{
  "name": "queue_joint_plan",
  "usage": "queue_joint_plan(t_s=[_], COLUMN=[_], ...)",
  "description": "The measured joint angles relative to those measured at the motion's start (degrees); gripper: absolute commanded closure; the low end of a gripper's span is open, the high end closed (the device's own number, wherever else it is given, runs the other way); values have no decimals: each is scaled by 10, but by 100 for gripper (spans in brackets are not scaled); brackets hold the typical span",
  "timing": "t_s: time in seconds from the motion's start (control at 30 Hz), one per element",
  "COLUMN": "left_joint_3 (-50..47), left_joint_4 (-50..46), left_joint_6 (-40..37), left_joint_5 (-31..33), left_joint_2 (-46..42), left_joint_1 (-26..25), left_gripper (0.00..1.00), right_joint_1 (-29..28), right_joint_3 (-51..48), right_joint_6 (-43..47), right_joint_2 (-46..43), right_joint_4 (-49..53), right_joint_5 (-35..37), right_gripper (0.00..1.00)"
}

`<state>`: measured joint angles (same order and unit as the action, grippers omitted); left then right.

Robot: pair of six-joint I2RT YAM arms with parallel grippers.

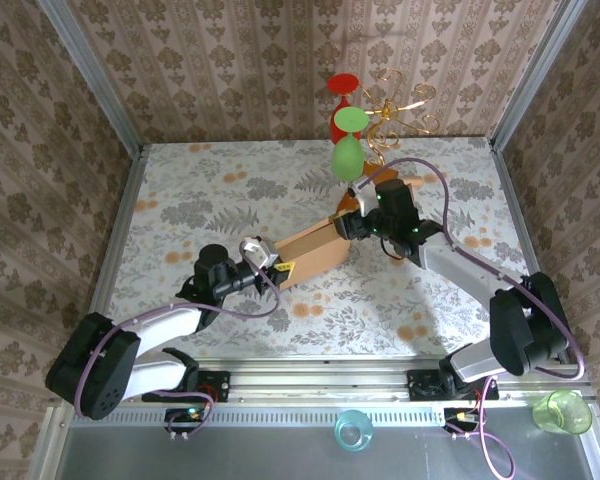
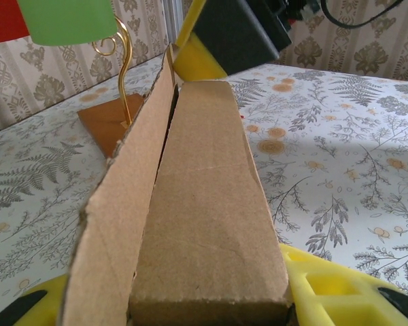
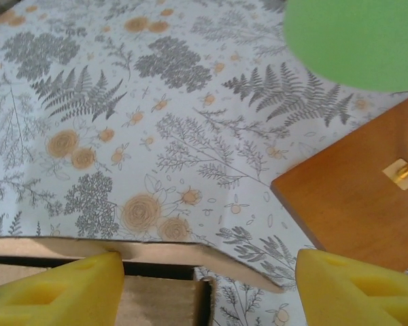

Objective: Fold the paper box

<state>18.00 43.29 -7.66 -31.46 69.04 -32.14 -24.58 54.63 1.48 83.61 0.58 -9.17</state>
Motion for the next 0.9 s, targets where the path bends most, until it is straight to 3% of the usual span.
queue_joint_plan(t_s=[0.47, 0.67, 0.9], left_joint_3=[0, 0, 0], left_joint_4=[-4, -4, -5], left_joint_6=[0, -2, -9], left_joint_5=[2, 2, 0], left_joint_2=[0, 0, 0], left_joint_1=[7, 7, 7], left_gripper=[60, 60, 60], right_joint_1=[-16, -16, -3], right_joint_3=[4, -1, 29], right_joint_6=[3, 13, 32], right_joint_2=[22, -17, -25], right_joint_4=[-6, 11, 72], right_joint_5=[23, 45, 31], right_gripper=[46, 57, 58])
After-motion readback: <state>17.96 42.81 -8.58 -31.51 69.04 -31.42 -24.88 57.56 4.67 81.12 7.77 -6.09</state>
